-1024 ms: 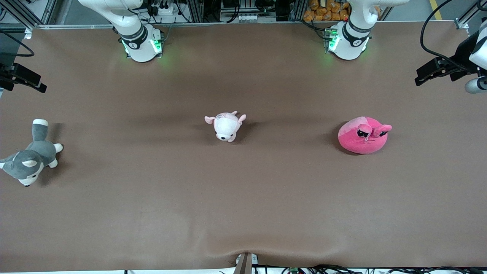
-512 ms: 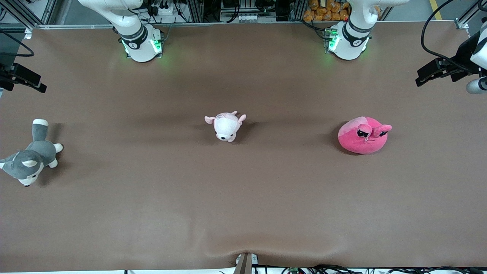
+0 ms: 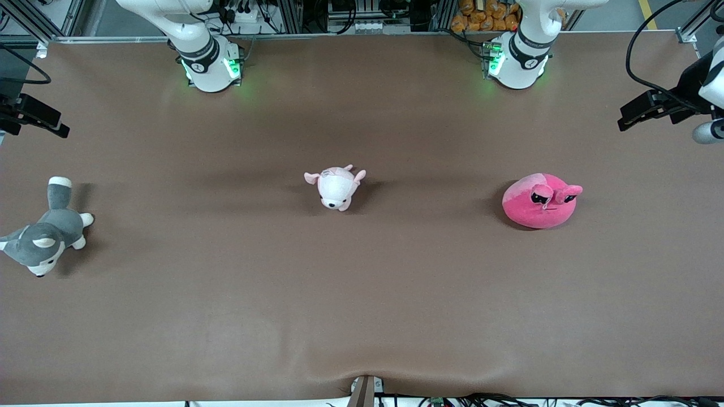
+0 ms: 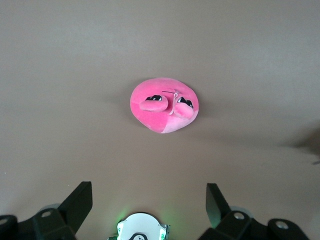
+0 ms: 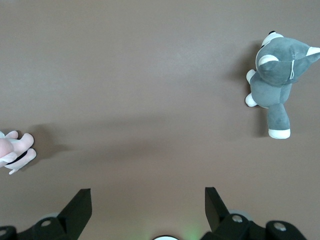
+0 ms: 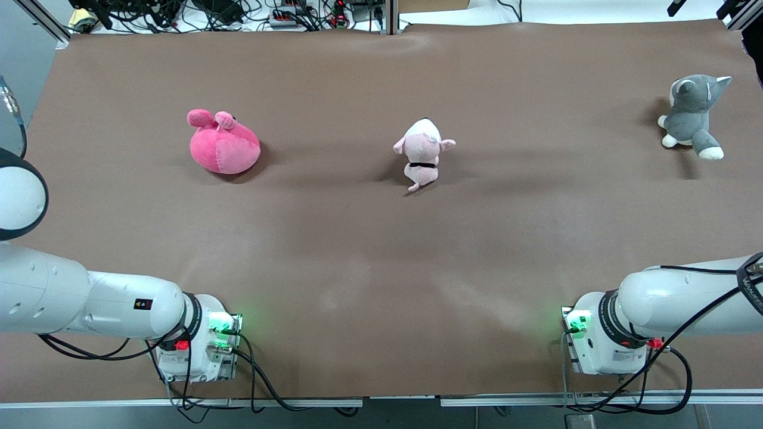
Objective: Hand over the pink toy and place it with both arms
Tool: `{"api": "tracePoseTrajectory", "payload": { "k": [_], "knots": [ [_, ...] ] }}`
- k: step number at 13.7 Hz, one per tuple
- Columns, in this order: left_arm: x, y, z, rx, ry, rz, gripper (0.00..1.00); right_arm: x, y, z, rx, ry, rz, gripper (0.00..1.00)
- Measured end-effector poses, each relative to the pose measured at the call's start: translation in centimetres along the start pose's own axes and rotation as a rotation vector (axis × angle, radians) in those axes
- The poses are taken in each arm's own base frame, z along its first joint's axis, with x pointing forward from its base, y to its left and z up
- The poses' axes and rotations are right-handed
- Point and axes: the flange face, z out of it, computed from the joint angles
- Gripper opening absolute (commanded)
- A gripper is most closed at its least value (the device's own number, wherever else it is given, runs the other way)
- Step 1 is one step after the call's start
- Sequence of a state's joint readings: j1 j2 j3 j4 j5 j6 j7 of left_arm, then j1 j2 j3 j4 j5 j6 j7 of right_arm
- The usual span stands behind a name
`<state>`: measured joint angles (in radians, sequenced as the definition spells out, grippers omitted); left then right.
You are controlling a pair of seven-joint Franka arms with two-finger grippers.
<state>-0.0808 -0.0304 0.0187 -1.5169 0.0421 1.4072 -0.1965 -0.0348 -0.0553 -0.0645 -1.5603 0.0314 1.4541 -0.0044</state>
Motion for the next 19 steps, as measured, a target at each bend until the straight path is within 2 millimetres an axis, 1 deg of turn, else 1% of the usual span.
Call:
{"api": "tracePoseTrajectory", "payload": {
  "k": [3, 5, 13, 19],
  "knots": [
    [0.3, -1.2, 0.1, -0.002, -0.002, -0.023, 1.00, 0.0, -0.1, 0.0, 0.000, 0.000, -0.001, 1.00],
    [0.4, -1.6, 0.1, -0.002, -0.002, -0.033, 1.00, 0.0, -0.1, 0.0, 0.000, 0.000, -0.001, 1.00],
    [0.5, -1.7, 0.4, -0.001, -0.006, -0.119, 1.00, 0.0, -0.2, 0.0, 0.001, 0.000, -0.004, 1.00],
    [0.9, -2.7, 0.8, 0.000, -0.015, -0.178, 1.00, 0.0, -0.3, 0.0, 0.001, 0.000, -0.005, 1.00]
  ]
}}
